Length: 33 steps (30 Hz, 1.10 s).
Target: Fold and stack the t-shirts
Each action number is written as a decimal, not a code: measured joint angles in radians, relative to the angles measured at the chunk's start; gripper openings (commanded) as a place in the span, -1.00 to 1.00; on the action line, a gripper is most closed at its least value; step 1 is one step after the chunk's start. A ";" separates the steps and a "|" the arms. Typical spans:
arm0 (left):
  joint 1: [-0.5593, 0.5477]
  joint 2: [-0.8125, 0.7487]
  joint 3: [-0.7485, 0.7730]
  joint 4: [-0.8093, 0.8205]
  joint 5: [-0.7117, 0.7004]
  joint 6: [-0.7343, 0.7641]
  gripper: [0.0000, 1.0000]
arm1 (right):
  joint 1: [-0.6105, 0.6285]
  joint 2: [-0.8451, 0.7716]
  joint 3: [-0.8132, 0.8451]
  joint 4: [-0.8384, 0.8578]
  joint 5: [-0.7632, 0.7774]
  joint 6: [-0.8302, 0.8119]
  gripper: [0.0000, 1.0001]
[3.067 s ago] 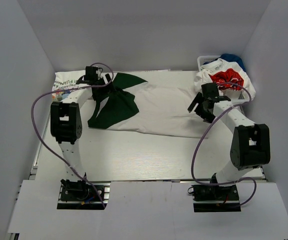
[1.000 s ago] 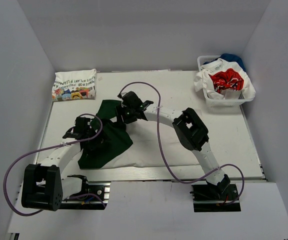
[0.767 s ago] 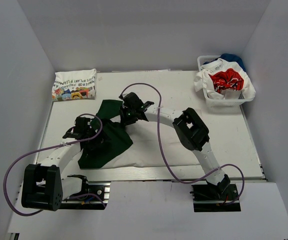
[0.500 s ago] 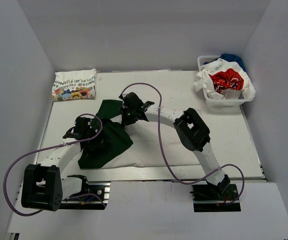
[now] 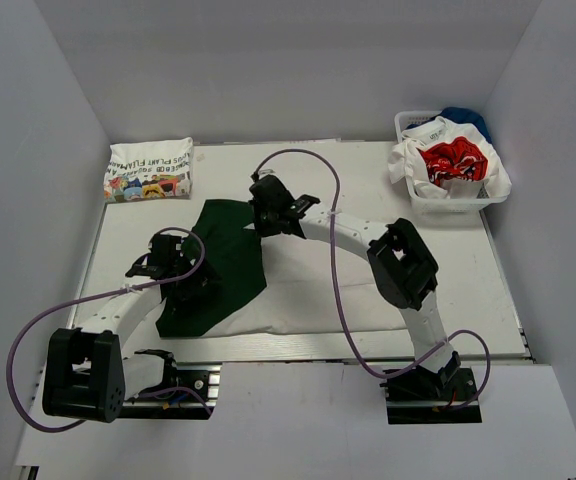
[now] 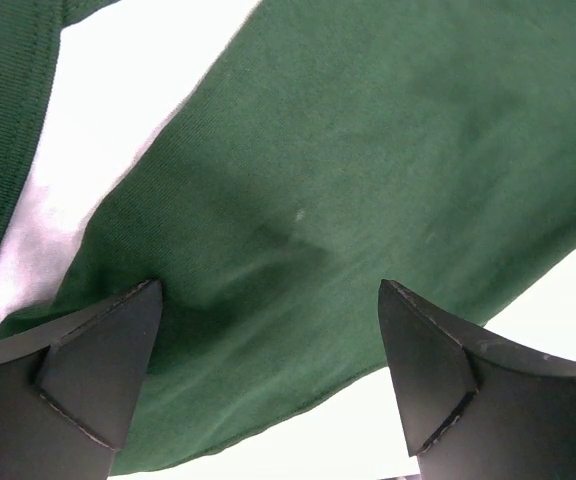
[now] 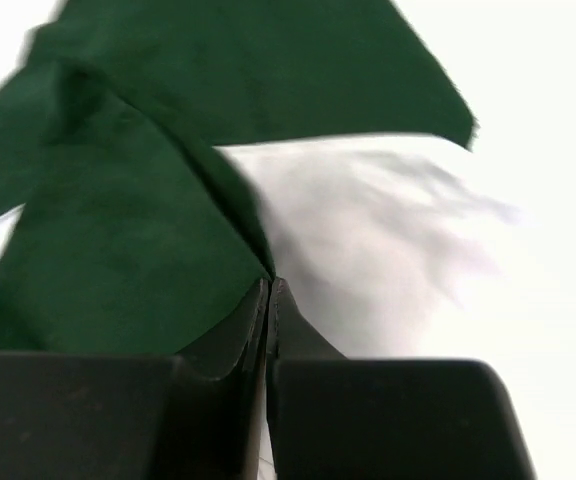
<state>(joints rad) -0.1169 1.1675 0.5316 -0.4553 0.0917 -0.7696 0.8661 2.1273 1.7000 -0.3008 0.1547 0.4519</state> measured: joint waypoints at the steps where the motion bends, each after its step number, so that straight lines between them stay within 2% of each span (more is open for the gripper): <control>1: 0.000 0.000 0.000 0.000 0.000 0.000 1.00 | 0.000 0.001 0.002 -0.020 0.022 0.013 -0.79; 2: 0.000 0.000 0.002 -0.002 -0.002 -0.001 1.00 | 0.000 0.002 0.011 -0.047 0.045 0.026 -0.31; 3: 0.000 0.000 0.003 -0.005 -0.004 -0.002 1.00 | 0.000 0.006 0.022 -0.074 0.070 0.040 0.08; 4: 0.000 0.000 0.005 -0.010 -0.006 -0.003 1.00 | 0.000 0.007 0.031 -0.094 0.089 0.042 0.30; 5: 0.000 0.001 0.009 -0.016 -0.011 -0.005 1.00 | 0.000 0.007 0.036 -0.106 0.101 0.048 0.68; 6: -0.001 0.005 0.017 -0.026 -0.019 -0.005 1.00 | -0.001 0.007 0.042 -0.115 0.113 0.048 0.79; 11: -0.003 0.066 0.156 -0.120 -0.062 0.004 1.00 | -0.015 -0.010 0.044 -0.144 0.180 0.031 0.80; 16: 0.000 0.219 0.489 -0.142 -0.107 0.042 1.00 | -0.113 -0.150 -0.077 -0.122 0.152 0.028 0.80; 19: 0.003 0.365 0.694 -0.154 -0.127 0.096 1.00 | -0.216 -0.256 -0.174 -0.106 0.145 -0.005 0.80; 22: 0.003 0.584 0.930 -0.186 -0.148 0.164 1.00 | -0.298 -0.322 -0.226 -0.106 0.178 -0.045 0.80; 26: 0.002 0.858 1.190 -0.262 -0.163 0.277 0.97 | -0.351 -0.374 -0.294 -0.100 0.201 -0.097 0.80; 31: -0.005 1.029 1.304 -0.301 -0.125 0.450 0.97 | -0.408 -0.423 -0.396 -0.101 0.171 -0.162 0.80; 33: -0.005 1.065 1.324 -0.317 -0.108 0.494 0.88 | -0.424 -0.424 -0.405 -0.101 0.154 -0.178 0.80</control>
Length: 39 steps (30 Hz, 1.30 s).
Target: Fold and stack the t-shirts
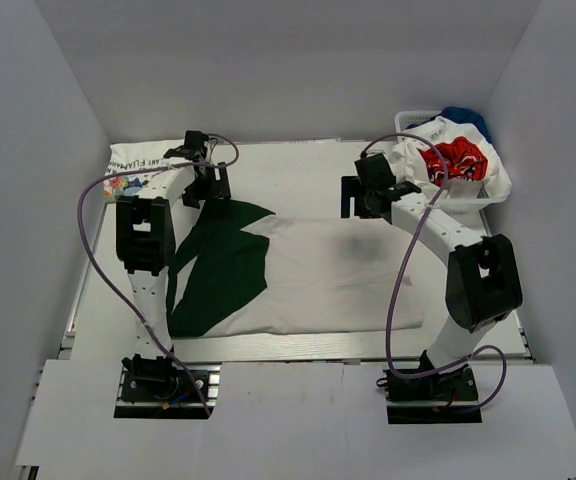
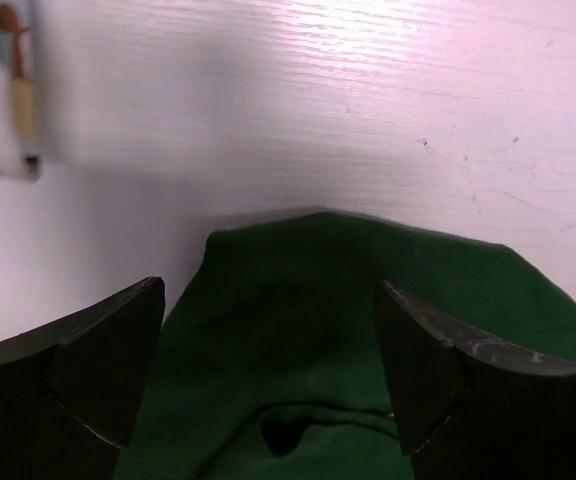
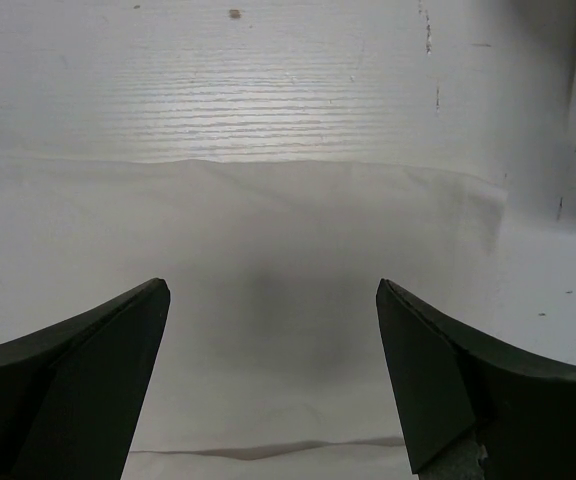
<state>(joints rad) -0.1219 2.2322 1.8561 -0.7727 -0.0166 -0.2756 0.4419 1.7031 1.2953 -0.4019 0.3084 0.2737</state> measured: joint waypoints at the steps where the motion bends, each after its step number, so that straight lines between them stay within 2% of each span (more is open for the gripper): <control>1: 0.000 0.017 0.016 -0.012 0.007 0.016 0.84 | -0.007 0.000 0.000 0.000 -0.006 -0.006 0.80; 2: 0.000 0.030 0.027 -0.015 0.014 0.030 0.78 | -0.014 0.000 0.000 0.001 -0.013 -0.012 0.80; 7: -0.002 0.038 0.026 -0.029 0.037 0.067 0.01 | -0.028 0.000 0.000 0.001 -0.040 -0.020 0.80; 8: -0.002 0.038 0.021 -0.027 0.041 0.070 -0.20 | -0.029 0.000 0.000 0.001 -0.043 -0.020 0.80; 9: -0.002 0.038 0.014 -0.028 0.047 0.070 -0.82 | -0.030 0.000 0.000 0.000 -0.047 -0.020 0.80; 10: -0.002 0.038 0.007 -0.026 0.051 0.066 -1.00 | -0.031 0.000 0.000 0.000 -0.050 -0.019 0.80; 16: -0.002 0.000 -0.068 0.014 0.067 0.067 -1.00 | -0.037 -0.009 -0.006 0.003 -0.064 -0.015 0.80; 19: -0.002 -0.087 -0.180 0.067 0.073 0.058 -1.00 | -0.037 -0.044 -0.042 0.027 -0.093 -0.016 0.77; 22: -0.006 -0.275 -0.363 0.116 0.082 0.042 -1.00 | -0.034 -0.092 -0.092 0.064 -0.143 -0.016 0.74; 27: -0.036 -0.734 -0.742 0.278 0.150 -0.022 -1.00 | -0.008 -0.128 -0.151 0.146 -0.225 -0.013 0.74; 30: -0.072 -0.927 -0.941 0.365 0.200 -0.083 -1.00 | 0.034 -0.128 -0.167 0.183 -0.267 -0.014 0.74; 32: -0.105 -0.978 -1.058 0.397 0.219 -0.134 -1.00 | 0.076 -0.126 -0.167 0.201 -0.286 -0.018 0.74; 36: -0.151 -0.979 -1.268 0.388 0.217 -0.242 -1.00 | 0.172 -0.104 -0.147 0.224 -0.298 -0.041 0.74; 39: -0.162 -1.009 -1.340 0.357 0.202 -0.312 -1.00 | 0.234 -0.038 -0.086 0.231 -0.309 -0.081 0.74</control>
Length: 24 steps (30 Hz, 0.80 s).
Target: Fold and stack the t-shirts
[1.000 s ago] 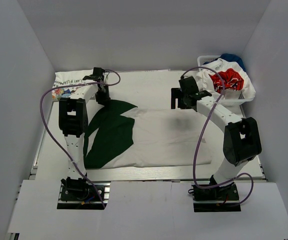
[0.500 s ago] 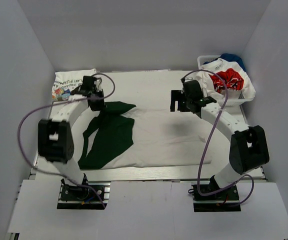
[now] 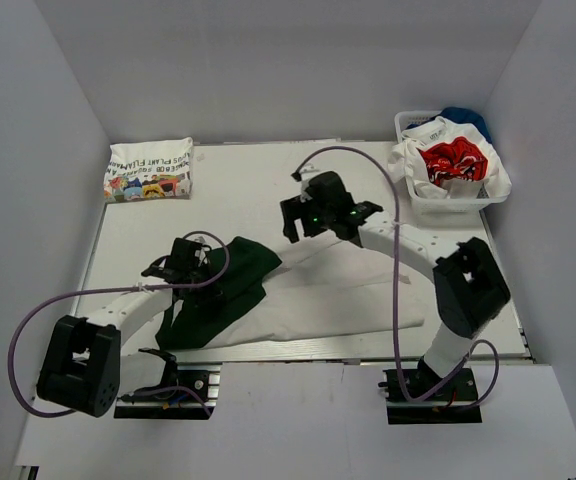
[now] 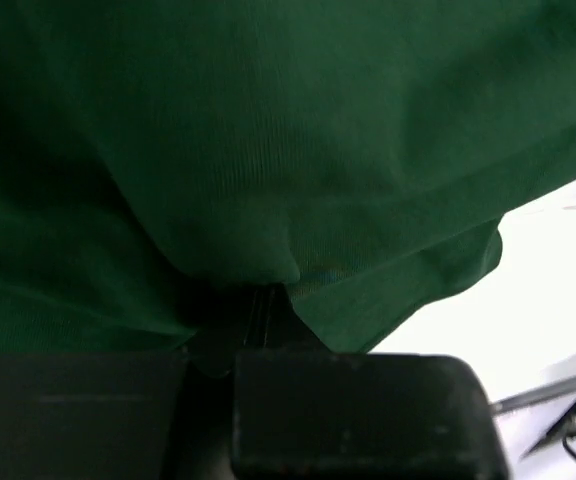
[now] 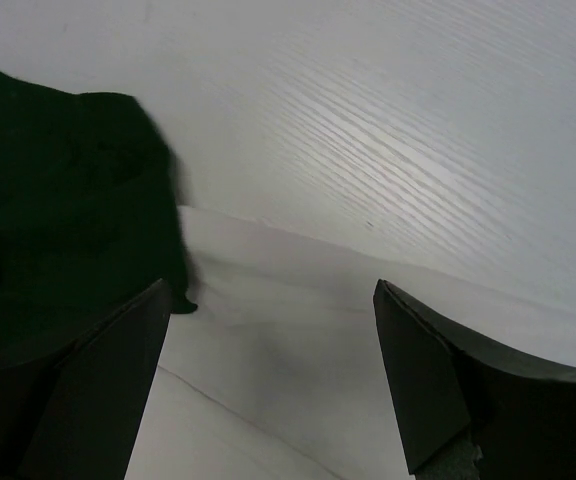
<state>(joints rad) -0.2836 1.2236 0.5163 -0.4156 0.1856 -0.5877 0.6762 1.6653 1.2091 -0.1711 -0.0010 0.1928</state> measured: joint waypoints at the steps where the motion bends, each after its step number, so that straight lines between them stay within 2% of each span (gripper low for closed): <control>1: -0.003 -0.012 -0.002 -0.003 -0.013 -0.011 -1.00 | 0.023 0.032 0.028 0.007 -0.004 -0.021 0.74; 7: -0.008 -0.002 0.003 -0.003 -0.047 -0.051 -1.00 | 0.158 0.302 0.310 0.006 -0.051 -0.123 0.76; 11: -0.008 0.007 0.009 -0.003 -0.048 -0.061 -1.00 | 0.217 0.443 0.436 0.004 -0.082 -0.189 0.80; 14: -0.008 0.008 0.010 -0.003 -0.048 -0.064 -1.00 | 0.233 0.572 0.592 -0.041 -0.085 -0.222 0.59; 15: -0.008 0.008 0.010 -0.003 -0.048 -0.065 -1.00 | 0.233 0.607 0.632 -0.049 -0.084 -0.228 0.30; 18: -0.008 0.005 0.010 -0.006 -0.052 -0.068 -1.00 | 0.227 0.655 0.672 -0.066 -0.086 -0.239 -0.35; 24: -0.008 -0.027 0.010 -0.024 -0.066 -0.071 -1.00 | 0.213 0.658 0.669 -0.075 -0.087 -0.230 -0.32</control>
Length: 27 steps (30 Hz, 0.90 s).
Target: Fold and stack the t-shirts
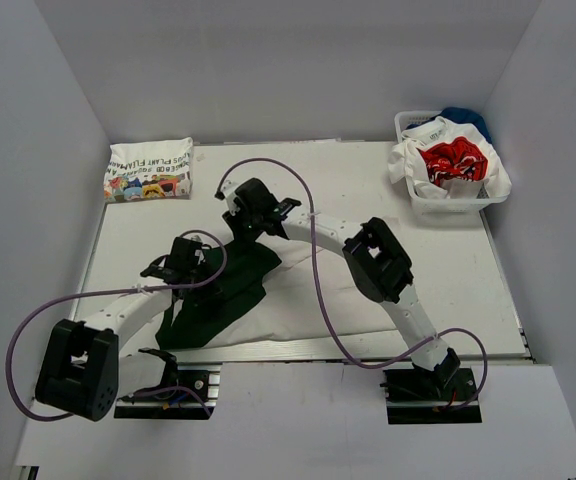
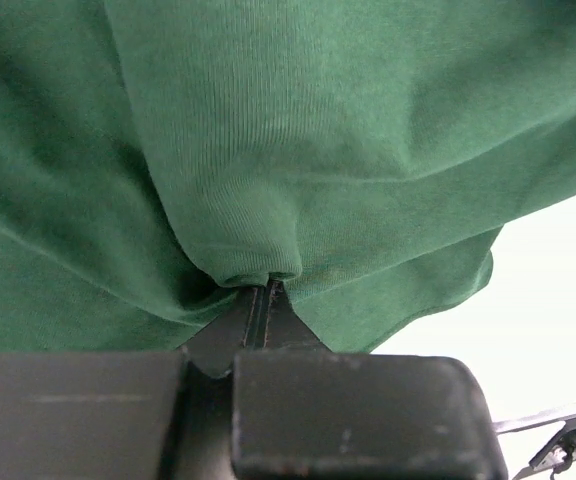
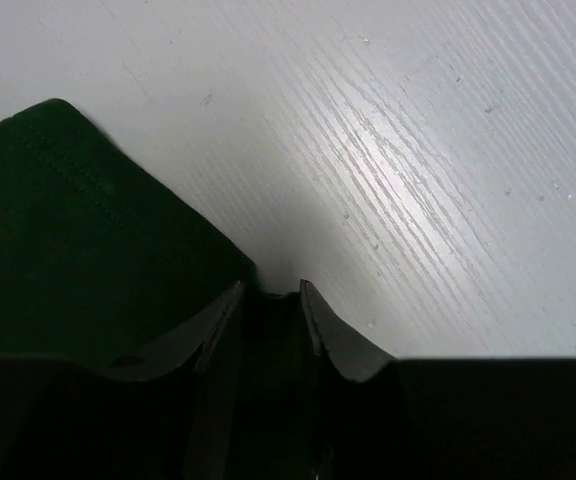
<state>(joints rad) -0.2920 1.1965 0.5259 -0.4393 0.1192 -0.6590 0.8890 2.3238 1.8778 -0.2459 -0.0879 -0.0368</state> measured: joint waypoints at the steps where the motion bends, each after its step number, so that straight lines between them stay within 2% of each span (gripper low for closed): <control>1: 0.000 -0.012 0.000 -0.002 -0.004 0.000 -1.00 | -0.002 0.000 0.000 -0.005 -0.002 -0.001 -0.38; 3: 0.000 -0.021 0.000 -0.002 -0.007 0.000 -1.00 | -0.003 0.000 0.003 -0.016 -0.011 -0.006 -0.63; 4: 0.000 -0.024 0.000 -0.002 -0.008 0.000 -0.93 | -0.003 0.000 0.004 -0.019 -0.020 -0.012 -1.00; 5: 0.000 -0.024 0.000 -0.003 -0.008 0.000 -0.30 | -0.003 0.000 0.004 -0.024 -0.029 -0.020 -1.00; 6: 0.000 -0.024 0.000 -0.005 -0.009 0.003 0.25 | -0.002 0.000 0.004 -0.027 -0.037 -0.020 -1.00; 8: 0.000 -0.024 0.001 -0.013 -0.012 -0.004 0.99 | -0.002 0.000 0.004 -0.028 -0.040 -0.015 -1.00; 13: -0.004 -0.042 0.027 -0.021 -0.018 -0.016 1.00 | -0.006 0.000 0.017 -0.010 0.046 0.017 -1.00; 17: -0.004 -0.067 0.027 -0.035 -0.023 -0.019 1.00 | -0.037 0.018 0.106 0.028 0.171 0.083 -1.00; 22: -0.004 -0.053 0.032 -0.051 -0.034 -0.020 1.00 | -0.126 0.070 0.194 0.246 0.387 0.193 -1.00; 24: -0.004 -0.025 0.035 -0.054 -0.033 -0.021 1.00 | -0.188 0.148 0.264 0.320 0.410 0.206 -1.00; 25: -0.004 -0.007 0.039 -0.053 -0.033 -0.021 1.00 | -0.208 0.195 0.307 0.367 0.412 0.209 -0.83; 26: -0.004 0.012 0.043 -0.051 -0.032 -0.021 1.00 | -0.230 0.240 0.338 0.415 0.408 0.208 -0.37; 27: -0.004 0.026 0.055 -0.050 -0.030 -0.022 1.00 | -0.248 0.273 0.355 0.456 0.391 0.213 0.63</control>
<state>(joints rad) -0.2958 1.2224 0.5812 -0.4889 0.0895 -0.6807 0.6415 2.5969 2.2326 0.2100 0.3031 0.1761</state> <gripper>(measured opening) 0.997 0.160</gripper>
